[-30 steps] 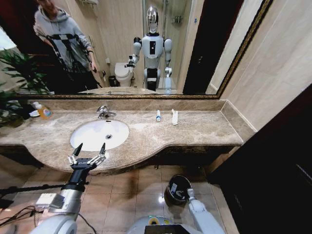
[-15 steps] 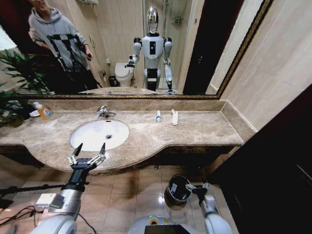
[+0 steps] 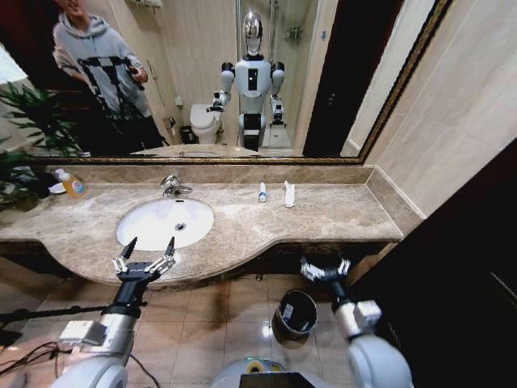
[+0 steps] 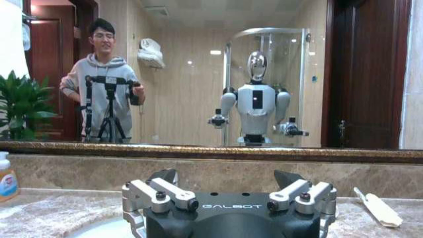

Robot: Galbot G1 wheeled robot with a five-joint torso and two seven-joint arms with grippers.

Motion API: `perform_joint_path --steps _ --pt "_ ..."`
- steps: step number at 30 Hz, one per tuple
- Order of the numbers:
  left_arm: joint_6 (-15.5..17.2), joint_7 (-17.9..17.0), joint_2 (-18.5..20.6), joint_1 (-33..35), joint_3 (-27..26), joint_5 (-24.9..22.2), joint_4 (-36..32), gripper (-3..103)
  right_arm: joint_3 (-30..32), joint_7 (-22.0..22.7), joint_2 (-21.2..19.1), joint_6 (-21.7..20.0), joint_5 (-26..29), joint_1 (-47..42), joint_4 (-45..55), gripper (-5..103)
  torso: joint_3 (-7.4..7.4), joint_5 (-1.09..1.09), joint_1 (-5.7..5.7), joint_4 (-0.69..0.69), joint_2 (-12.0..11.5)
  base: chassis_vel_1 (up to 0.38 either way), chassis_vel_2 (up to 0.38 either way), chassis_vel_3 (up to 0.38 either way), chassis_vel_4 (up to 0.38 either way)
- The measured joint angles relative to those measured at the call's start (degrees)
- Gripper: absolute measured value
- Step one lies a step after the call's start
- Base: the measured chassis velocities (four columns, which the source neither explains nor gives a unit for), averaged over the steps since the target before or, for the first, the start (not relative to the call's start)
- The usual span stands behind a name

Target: Pick up the trash from the sink and place it in the trash bin.

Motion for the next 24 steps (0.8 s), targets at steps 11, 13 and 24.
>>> perform_joint_path --steps 11,13,24 --pt "0.0 0.0 0.0 0.0 0.0 0.0 0.0 100 -3.8 0.4 -9.3 -1.6 5.9 13.4 -11.8 100 0.0 0.02 0.0 -0.01 0.0 0.0 0.0 0.0 0.0" --pt "0.0 0.0 0.0 0.0 0.0 0.0 0.0 100 -5.5 1.0 -9.7 -1.4 6.4 17.6 -15.7 100 0.0 0.02 0.0 -0.01 0.0 0.0 0.0 0.0 0.0" --pt "0.0 0.0 0.0 0.0 0.0 0.0 0.0 100 -13.0 3.3 -10.2 -4.9 7.8 33.0 -28.5 100 0.0 0.01 0.0 -0.01 0.0 0.0 0.0 0.0 0.0"
